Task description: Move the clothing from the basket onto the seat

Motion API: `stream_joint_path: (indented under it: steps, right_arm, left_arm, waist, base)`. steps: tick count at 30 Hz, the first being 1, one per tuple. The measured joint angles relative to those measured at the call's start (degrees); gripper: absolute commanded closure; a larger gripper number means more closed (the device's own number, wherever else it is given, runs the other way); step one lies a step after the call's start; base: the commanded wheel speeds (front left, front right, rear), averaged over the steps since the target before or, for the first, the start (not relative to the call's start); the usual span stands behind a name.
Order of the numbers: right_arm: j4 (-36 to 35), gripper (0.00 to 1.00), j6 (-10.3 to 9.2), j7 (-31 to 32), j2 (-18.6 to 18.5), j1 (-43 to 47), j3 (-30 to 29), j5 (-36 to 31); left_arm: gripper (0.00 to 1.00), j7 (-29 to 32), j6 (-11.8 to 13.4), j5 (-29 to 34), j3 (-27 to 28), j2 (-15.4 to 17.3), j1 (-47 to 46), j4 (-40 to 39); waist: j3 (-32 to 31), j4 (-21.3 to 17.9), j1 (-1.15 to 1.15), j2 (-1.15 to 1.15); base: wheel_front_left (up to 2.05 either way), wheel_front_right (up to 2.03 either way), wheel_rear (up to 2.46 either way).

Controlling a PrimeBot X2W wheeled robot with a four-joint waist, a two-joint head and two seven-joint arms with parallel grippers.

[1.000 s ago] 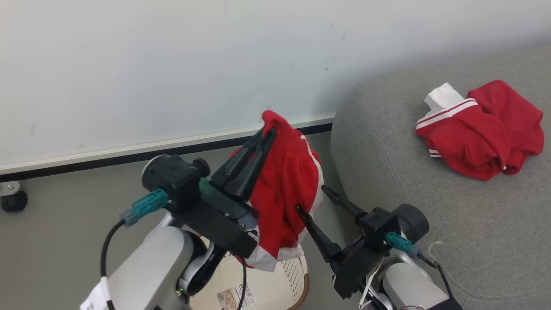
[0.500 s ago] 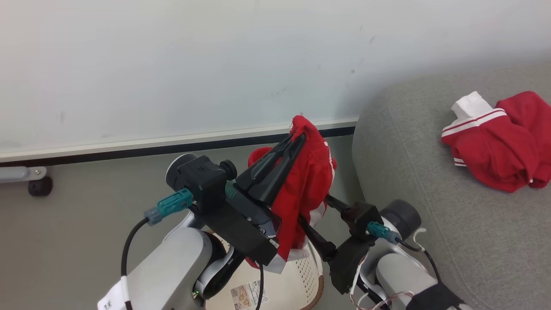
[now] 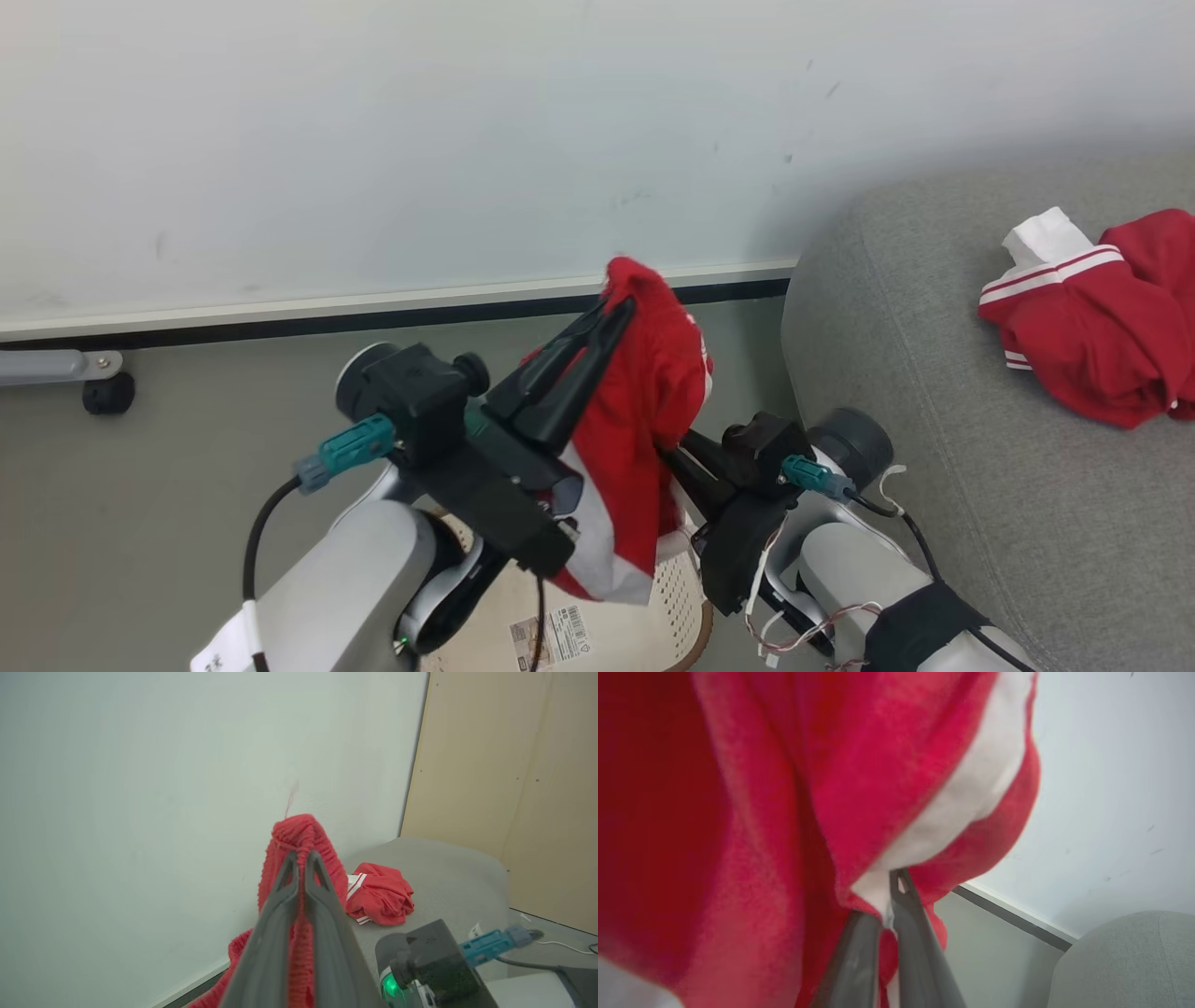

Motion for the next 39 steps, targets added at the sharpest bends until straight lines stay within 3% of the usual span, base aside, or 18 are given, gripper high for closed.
stream_joint_path:
  steps: [16, 17, 19, 21, 22, 23, 24, 39]
  right_arm:
    - [-1.54, 1.0, -0.57, -1.52, -1.26, 0.61, -10.15, 5.48]
    - [-2.23, 1.0, -0.65, -1.53, -1.46, 0.65, -10.73, 5.73]
    - [-3.01, 1.0, -0.87, -1.53, -1.67, 0.77, -11.38, 5.95]
    - [-4.68, 1.0, -1.16, -1.53, -2.15, 1.33, -12.85, 6.68]
    - [-5.43, 1.0, -1.43, -1.53, -2.46, 1.54, -13.55, 6.99]
    - [-6.22, 1.0, -1.67, -1.53, -2.74, 1.69, -14.22, 7.24]
    - [-7.08, 1.0, -1.94, -1.53, -3.08, 1.8, -14.91, 7.34]
    - [-24.25, 1.0, -5.24, -1.78, -9.03, 8.44, -21.72, 5.64]
  left_arm:
    - [1.0, 0.91, 0.4, -0.08, -1.2, 2.89, 5.61, 2.3]
    - [0.96, 0.91, 0.41, -0.08, -1.33, 3.04, 6.14, 2.31]
    - [0.72, 0.92, 0.56, -0.07, -1.52, 3.12, 6.53, 2.31]
    - [0.6, 0.92, 0.57, -0.04, -1.98, 3.18, 7.0, 2.34]
    - [0.42, 0.94, 0.57, -0.02, -2.25, 3.23, 7.12, 2.33]
    - [0.1, 0.98, 0.57, 0.07, -2.48, 3.28, 7.26, 2.3]
    - [0.0, 0.98, 0.56, 0.18, -2.76, 3.34, 7.46, 2.21]
    - [0.0, 0.25, 0.82, 1.64, -3.35, 5.24, 9.27, 0.4]
  waist:
    - [-0.55, -2.27, 0.0, 0.0]
    - [-0.58, -2.55, 0.0, 0.0]
    - [-0.61, -2.84, 0.0, 0.0]
    - [-0.63, -3.46, 0.0, 0.0]
    - [-0.64, -3.78, 0.0, 0.0]
    - [-0.65, -4.12, 0.0, 0.0]
    - [-0.66, -4.47, 0.0, 0.0]
    - [-0.55, -11.98, 0.0, 0.0]
  base:
    - [0.0, 0.0, 0.0]
    - [0.0, 0.0, 0.0]
    - [0.0, 0.0, 0.0]
    - [0.0, 0.0, 0.0]
    - [0.0, 0.0, 0.0]
    - [0.0, 0.0, 0.0]
    - [0.0, 0.0, 0.0]
    - [0.0, 0.0, 0.0]
